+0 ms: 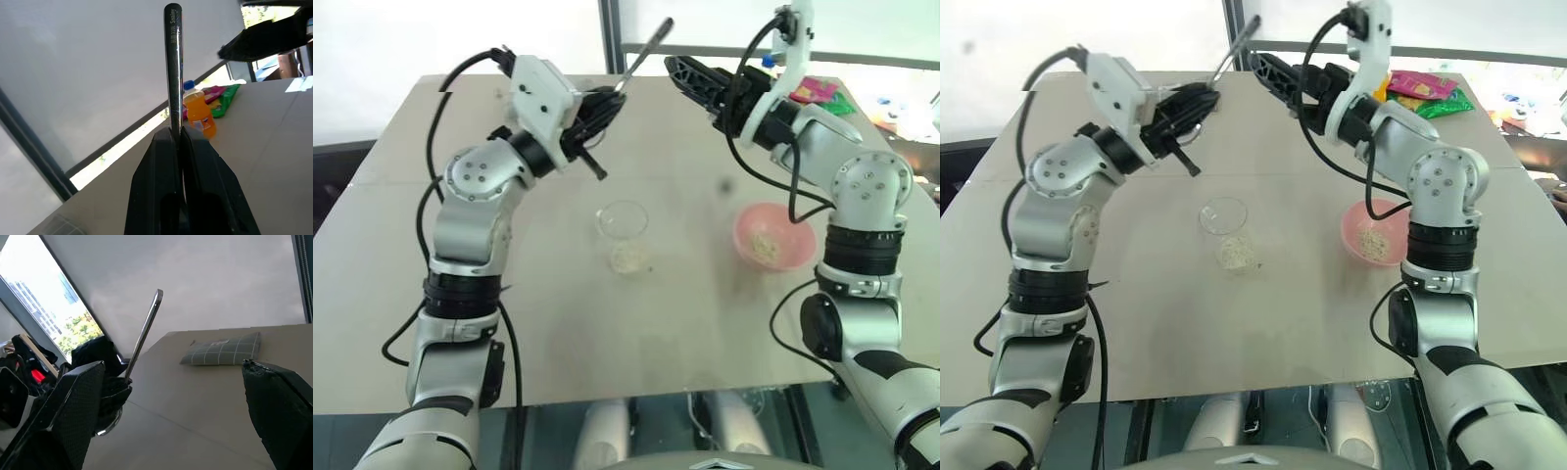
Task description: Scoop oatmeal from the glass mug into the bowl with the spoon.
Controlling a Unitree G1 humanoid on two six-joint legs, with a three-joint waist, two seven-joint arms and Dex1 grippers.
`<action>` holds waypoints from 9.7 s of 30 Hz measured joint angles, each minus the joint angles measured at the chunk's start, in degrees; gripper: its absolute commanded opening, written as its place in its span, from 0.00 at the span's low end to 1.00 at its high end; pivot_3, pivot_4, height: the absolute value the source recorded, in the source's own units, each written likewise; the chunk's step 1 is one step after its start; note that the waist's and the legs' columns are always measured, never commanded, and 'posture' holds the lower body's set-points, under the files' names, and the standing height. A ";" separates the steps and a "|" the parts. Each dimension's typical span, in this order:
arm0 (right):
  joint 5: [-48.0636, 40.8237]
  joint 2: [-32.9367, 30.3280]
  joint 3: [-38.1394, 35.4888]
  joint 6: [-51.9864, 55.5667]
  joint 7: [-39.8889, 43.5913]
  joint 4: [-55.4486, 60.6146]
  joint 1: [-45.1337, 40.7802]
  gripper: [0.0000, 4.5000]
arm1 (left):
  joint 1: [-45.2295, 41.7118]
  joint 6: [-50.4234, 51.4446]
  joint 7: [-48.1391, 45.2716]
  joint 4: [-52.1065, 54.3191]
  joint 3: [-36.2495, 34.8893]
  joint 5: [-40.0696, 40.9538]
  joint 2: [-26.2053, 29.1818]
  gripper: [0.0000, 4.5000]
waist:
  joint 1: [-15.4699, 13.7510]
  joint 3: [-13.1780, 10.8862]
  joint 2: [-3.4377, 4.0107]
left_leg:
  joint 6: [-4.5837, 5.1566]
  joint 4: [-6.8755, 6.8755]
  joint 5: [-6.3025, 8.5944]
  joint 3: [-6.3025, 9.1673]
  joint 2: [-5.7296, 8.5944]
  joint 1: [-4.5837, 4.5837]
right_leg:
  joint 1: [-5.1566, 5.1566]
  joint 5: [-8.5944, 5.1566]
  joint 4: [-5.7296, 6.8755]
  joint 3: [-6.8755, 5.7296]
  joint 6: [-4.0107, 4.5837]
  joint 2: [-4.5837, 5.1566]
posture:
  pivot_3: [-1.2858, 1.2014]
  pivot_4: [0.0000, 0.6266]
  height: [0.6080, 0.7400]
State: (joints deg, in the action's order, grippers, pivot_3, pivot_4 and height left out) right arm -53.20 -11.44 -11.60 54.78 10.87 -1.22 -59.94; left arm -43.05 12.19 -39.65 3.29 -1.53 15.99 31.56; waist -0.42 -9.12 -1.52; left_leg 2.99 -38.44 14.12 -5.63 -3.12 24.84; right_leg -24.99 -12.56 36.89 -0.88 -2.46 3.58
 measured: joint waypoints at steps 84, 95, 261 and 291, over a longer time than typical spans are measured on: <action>-5.83 -2.58 -17.56 -4.13 -21.64 3.24 7.92 0.00 | 18.02 -1.46 -11.97 -18.02 -5.08 6.27 -3.77 0.01 | 1.40 0.04 0.14 | -0.03 -0.07 -0.07 -0.03 -0.06 -0.10 | -0.27 -0.01 0.78 0.25 0.02 -0.09 | 0.52 0.24 1.00; -10.04 -4.35 -13.38 -0.69 -18.20 5.06 6.31 0.00 | 15.35 -0.94 -6.05 -17.59 -4.06 3.76 -7.29 0.01 | 1.26 0.02 0.15 | -0.01 -0.08 -0.06 0.03 -0.05 -0.07 | -0.28 -0.01 0.77 0.25 0.02 -0.10 | 0.52 0.24 1.00; -58.80 -11.18 -15.41 -20.60 -46.98 14.81 36.28 0.00 | -9.46 -35.68 -1.15 -62.54 -2.04 -8.56 -28.40 0.01 | 1.18 0.04 0.17 | 0.02 -0.09 -0.05 0.15 -0.04 -0.02 | -0.34 0.00 0.75 0.38 0.00 -0.21 | 0.52 0.24 1.00; -13.94 -39.16 2.33 -10.35 -19.11 24.05 34.31 0.00 | -7.13 -33.44 -1.92 -59.92 -4.69 -6.52 -24.89 0.01 | 1.06 0.05 0.18 | 0.03 -0.18 -0.04 0.17 -0.04 -0.08 | -0.28 0.00 0.72 0.45 -0.01 -0.26 | 0.52 0.24 1.00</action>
State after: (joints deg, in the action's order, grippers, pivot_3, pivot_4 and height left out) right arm -67.14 -50.60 -9.27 44.44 -8.24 22.83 -25.63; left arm -50.17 -21.25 -41.58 -56.63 -6.22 9.47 6.66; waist 0.64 -9.07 -1.34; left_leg 3.01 -38.61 14.08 -5.46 -3.16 24.76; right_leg -25.27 -12.56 37.62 -0.43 -2.47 3.32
